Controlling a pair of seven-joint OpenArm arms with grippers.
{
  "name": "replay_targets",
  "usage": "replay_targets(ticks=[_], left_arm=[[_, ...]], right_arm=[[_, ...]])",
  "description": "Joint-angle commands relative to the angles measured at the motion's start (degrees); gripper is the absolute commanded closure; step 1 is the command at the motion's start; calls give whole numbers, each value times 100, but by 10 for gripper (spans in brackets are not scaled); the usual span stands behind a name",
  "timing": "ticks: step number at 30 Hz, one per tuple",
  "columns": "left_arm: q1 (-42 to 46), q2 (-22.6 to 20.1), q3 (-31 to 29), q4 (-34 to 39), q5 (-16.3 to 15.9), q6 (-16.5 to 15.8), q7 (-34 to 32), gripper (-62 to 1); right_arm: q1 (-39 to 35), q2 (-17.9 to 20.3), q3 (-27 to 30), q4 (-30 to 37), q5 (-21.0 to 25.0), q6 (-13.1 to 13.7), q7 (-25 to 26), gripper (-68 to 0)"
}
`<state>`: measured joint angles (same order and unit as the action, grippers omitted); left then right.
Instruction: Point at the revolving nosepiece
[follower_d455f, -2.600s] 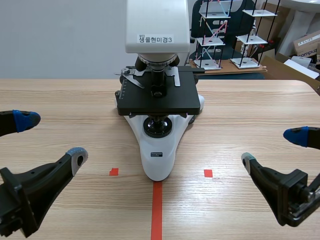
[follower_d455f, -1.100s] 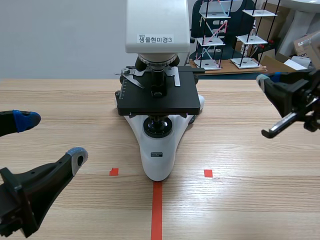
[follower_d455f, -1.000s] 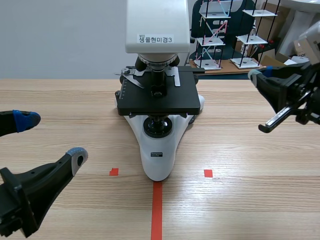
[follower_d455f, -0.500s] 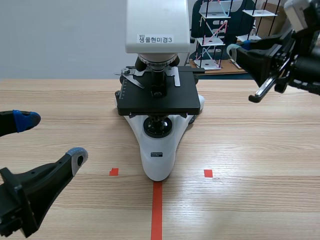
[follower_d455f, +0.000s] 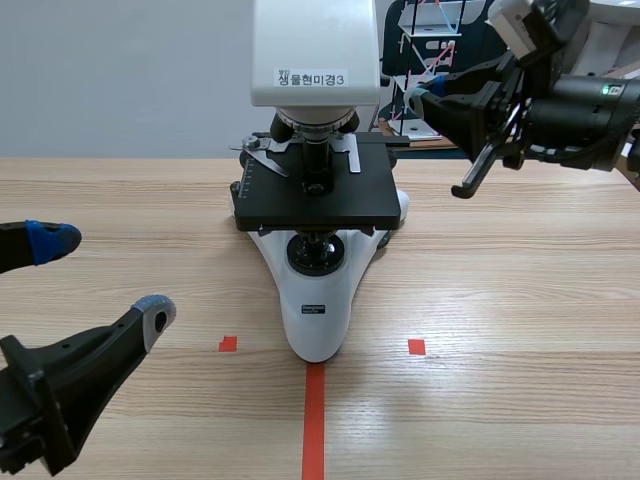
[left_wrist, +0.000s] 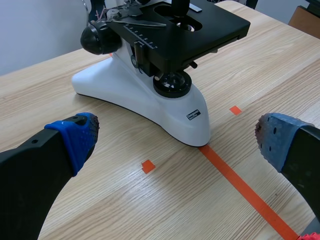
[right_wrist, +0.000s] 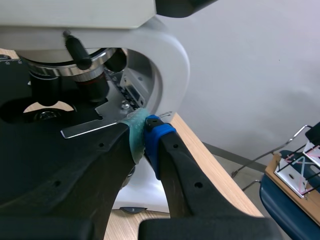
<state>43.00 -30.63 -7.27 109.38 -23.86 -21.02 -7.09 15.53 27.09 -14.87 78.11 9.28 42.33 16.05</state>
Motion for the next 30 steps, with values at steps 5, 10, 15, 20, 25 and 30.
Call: replay_targets(ticks=[5, 10, 15, 20, 25, 30], left_arm=[[-2, -2, 15, 94, -37, 33, -74, -623], [-2, -2, 15, 94, -37, 33, -74, -623], [-2, -2, 15, 94, -37, 33, -74, -623], [-2, -2, 15, 94, -37, 33, -74, -623], [-2, -2, 15, 94, -37, 33, -74, -623], [-2, -2, 15, 94, -37, 33, -74, -623]], right_arm=[[76, -140, 17, 83, 9, 39, 61, 2], [74, -160, 17, 83, 7, 39, 55, 2], [74, -157, 17, 83, -9, 39, 9, 2], [76, -157, 17, 83, -9, 39, -24, 2], [76, -157, 17, 83, -9, 39, -24, 2], [76, -157, 17, 83, -9, 39, -24, 2]])
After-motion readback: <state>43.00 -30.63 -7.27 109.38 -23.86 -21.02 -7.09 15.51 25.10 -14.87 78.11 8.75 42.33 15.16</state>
